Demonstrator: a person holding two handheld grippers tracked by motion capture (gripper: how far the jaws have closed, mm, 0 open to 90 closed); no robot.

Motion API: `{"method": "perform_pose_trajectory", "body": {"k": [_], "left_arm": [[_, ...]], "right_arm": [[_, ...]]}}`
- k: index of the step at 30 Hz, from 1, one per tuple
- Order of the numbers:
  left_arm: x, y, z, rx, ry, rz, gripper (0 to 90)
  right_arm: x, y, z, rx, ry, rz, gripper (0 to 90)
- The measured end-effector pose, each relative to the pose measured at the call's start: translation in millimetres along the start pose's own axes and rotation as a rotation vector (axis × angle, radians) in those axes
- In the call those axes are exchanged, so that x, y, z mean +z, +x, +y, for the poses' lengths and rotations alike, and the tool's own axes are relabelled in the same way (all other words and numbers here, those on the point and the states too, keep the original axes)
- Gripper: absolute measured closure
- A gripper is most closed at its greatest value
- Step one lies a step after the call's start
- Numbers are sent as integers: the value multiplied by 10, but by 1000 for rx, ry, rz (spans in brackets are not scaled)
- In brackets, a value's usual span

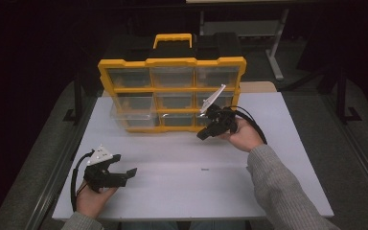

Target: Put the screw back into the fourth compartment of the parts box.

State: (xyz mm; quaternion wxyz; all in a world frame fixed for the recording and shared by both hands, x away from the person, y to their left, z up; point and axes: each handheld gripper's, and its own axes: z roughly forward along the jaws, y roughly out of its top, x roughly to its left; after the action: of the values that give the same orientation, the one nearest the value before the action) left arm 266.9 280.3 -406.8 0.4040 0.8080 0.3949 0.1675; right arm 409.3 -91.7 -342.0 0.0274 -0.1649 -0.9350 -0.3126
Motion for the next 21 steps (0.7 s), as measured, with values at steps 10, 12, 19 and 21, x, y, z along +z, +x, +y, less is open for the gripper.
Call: {"method": "perform_pose_trajectory", "body": {"k": [10,12,19,21], "left_arm": [[-9,15,-2,4,0,-2,171],[-5,15,-3,2,-2,-2,171],[-8,15,-2,3,-1,-4,171],[-6,17,0,10,-4,-3,171]], "right_arm": [[-199,32,291,-28,-29,-9,867],[-219,48,370,-56,-26,-23,867],[-289,126,645,-99,-10,-40,866],[-303,141,692,-106,-8,-42,866]]}}
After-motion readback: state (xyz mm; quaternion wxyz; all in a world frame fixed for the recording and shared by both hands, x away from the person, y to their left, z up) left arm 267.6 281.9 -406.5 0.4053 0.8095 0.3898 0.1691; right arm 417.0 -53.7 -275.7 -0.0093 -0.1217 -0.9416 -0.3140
